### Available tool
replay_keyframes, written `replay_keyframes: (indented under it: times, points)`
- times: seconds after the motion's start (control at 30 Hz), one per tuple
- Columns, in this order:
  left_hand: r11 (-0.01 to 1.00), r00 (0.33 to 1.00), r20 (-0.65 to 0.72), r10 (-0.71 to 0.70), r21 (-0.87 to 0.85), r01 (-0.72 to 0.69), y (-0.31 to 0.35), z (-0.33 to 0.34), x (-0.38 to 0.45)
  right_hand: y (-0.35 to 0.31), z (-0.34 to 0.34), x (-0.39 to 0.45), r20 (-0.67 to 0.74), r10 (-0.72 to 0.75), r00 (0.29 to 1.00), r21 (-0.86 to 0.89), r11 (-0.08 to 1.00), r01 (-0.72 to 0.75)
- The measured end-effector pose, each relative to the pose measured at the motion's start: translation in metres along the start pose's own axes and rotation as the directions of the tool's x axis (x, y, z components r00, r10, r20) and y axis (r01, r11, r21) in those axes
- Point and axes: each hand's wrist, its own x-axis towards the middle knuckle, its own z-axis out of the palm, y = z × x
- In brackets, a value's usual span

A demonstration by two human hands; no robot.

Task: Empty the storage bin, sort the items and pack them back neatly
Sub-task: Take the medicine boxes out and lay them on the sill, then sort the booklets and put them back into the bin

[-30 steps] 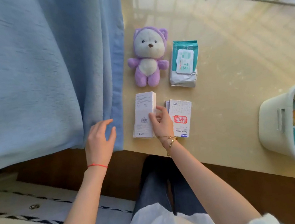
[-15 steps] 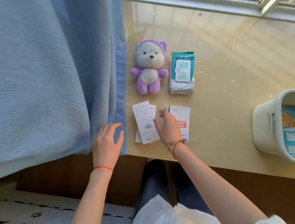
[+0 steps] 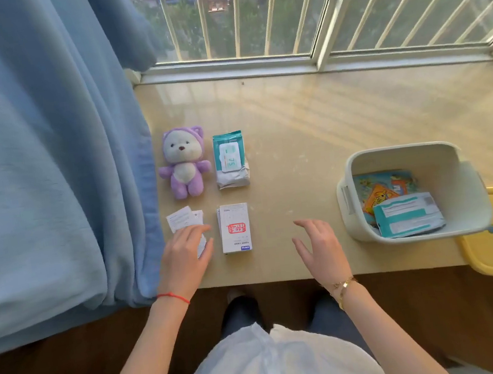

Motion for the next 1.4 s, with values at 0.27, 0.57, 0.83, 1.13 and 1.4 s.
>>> replay_keyframes:
  times: [0.27,0.57,0.83,1.13,1.4]
  points:
    - [0.998,0.998,0.028,0.057,-0.028,-0.056,0.135,0.053,0.015,0.129,-0.096,-0.019,-0.031,0.101,0.994,-0.003,0.995,-0.101]
    - [0.99,0.997,0.075,0.031,-0.14,-0.02,0.297,0.155,0.047,0.294,-0.177,0.009,0.086,0.103,0.991,-0.086,0.992,-0.096]
    - [0.985,0.976,0.205,-0.07,-0.142,0.1,0.359,0.244,0.09,0.364,-0.168,0.065,0.331,0.046,0.942,-0.131,0.991,-0.002]
    - [0.944,0.888,0.372,-0.27,-0.077,0.319,0.347,0.336,0.118,0.411,-0.119,0.11,0.536,0.035,0.843,-0.133,0.99,0.044]
    - [0.913,0.858,0.404,-0.318,-0.114,0.391,0.336,0.378,0.126,0.419,-0.106,0.117,0.573,0.017,0.82,-0.25,0.956,0.155]
